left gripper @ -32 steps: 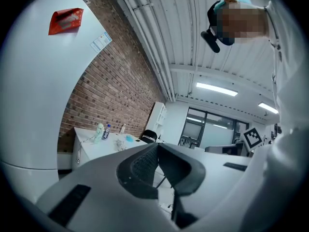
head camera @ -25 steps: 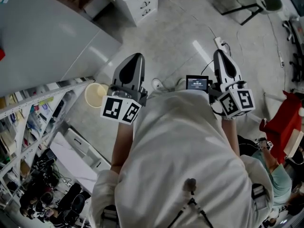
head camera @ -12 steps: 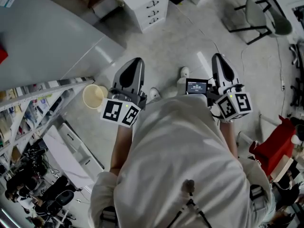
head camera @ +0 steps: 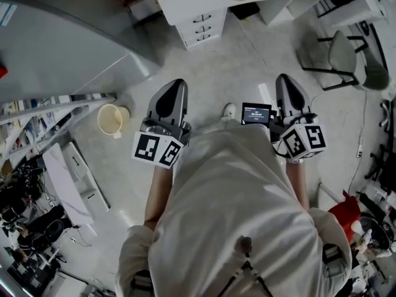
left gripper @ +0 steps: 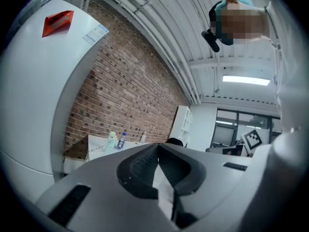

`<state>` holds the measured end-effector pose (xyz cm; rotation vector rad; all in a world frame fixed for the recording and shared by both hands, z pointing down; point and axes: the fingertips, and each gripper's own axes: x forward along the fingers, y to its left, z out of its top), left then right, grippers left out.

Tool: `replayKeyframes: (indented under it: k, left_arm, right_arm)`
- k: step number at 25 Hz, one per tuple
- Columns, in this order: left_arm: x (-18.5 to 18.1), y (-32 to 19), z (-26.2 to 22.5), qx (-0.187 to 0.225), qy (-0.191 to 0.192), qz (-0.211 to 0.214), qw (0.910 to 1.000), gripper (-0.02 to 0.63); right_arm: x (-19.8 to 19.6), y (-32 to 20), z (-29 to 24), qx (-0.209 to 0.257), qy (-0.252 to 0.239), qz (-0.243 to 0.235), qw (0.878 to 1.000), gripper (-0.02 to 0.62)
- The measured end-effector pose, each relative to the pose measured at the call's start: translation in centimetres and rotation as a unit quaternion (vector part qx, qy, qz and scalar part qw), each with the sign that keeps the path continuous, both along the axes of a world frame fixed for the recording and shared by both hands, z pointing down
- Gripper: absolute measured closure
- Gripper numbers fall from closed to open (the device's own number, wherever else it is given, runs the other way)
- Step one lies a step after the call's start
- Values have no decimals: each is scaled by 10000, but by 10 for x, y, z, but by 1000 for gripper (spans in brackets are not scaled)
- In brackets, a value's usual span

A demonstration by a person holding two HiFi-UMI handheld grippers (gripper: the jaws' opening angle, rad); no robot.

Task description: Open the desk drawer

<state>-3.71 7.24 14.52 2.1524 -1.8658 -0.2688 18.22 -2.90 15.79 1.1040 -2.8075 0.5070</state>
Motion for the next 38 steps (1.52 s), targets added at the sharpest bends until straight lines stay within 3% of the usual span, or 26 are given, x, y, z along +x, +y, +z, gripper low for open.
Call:
replayKeyframes:
  k: [7, 12, 19, 26, 32, 38]
  left_arm:
    - [37, -37, 7, -57, -15, -459, 9989, 598]
    - [43, -48, 18, -227, 30, -661, 9975, 598]
    - [14, -66, 32, -301, 142, -801, 9962, 598]
    - [-10, -107, 31, -181, 178, -550, 9982, 598]
    - [-30, -136, 43, -312, 87, -251, 9992, 598]
    - [-49, -152, 63, -519, 208, -396, 9977, 598]
  right_arm:
    - [27, -54, 13, -82, -18, -467, 9989, 568]
    - [31, -78, 27, -243, 68, -635, 9977, 568]
    - [-6, -97, 19, -39, 21, -1010, 9949, 568]
    - [-41, -118, 6, 199, 100, -1217, 9923, 568]
    - [-63, -147, 19, 170, 247, -1280, 9913, 568]
    - [-78, -179, 43, -71, 366, -1462, 9886, 568]
